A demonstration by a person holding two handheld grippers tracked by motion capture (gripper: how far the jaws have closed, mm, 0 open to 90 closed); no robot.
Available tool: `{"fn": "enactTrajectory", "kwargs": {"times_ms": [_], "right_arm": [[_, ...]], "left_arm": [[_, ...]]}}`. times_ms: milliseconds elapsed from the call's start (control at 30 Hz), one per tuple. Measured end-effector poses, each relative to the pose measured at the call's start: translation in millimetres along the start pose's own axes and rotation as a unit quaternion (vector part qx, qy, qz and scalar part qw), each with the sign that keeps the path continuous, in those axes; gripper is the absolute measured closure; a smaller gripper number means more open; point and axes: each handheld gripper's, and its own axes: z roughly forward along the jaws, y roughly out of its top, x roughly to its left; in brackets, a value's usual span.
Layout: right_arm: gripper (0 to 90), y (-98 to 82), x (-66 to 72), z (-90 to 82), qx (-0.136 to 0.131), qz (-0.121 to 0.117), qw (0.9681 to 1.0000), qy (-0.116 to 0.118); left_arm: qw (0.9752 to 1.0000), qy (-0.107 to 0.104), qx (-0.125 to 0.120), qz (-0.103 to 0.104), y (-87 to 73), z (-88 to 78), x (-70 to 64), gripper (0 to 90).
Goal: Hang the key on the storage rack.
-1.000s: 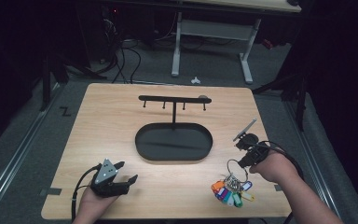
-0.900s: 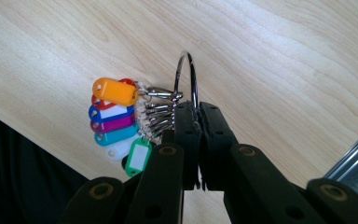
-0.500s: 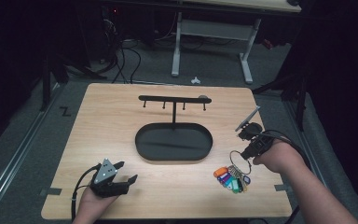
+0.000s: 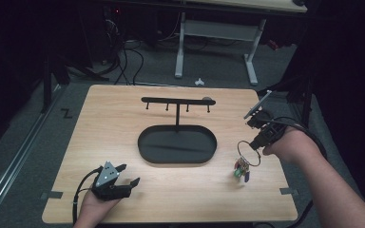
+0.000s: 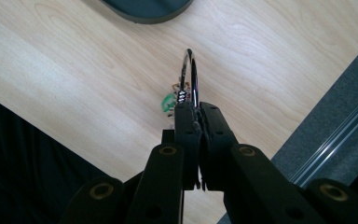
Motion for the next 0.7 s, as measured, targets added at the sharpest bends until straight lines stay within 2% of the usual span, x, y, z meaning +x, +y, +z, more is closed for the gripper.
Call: {"fn": "enactTrajectory", "kwargs": {"times_ms": [167, 400, 700], "right_arm": [[87.5, 5.4, -0.1, -7.9, 0.001, 0.000, 1.0000, -0.004], [87.5, 16.9, 3.7, -8.9, 0.007, -0.011, 0.9999, -0.005], [87.6, 35.6, 10.8, -11.4, -0.001, -0.025, 0.9997, -0.002]], "left_arm": [[1.0000, 0.000, 0.000, 0.000, 0.1, 0.3, -0.2, 27.2], [1.0000, 0.001, 0.003, 0.000, -0.5, -0.8, 0.4, 27.2], [0.9999, 0.008, 0.001, -0.007, -5.9, -10.1, 2.8, 27.3]]}}
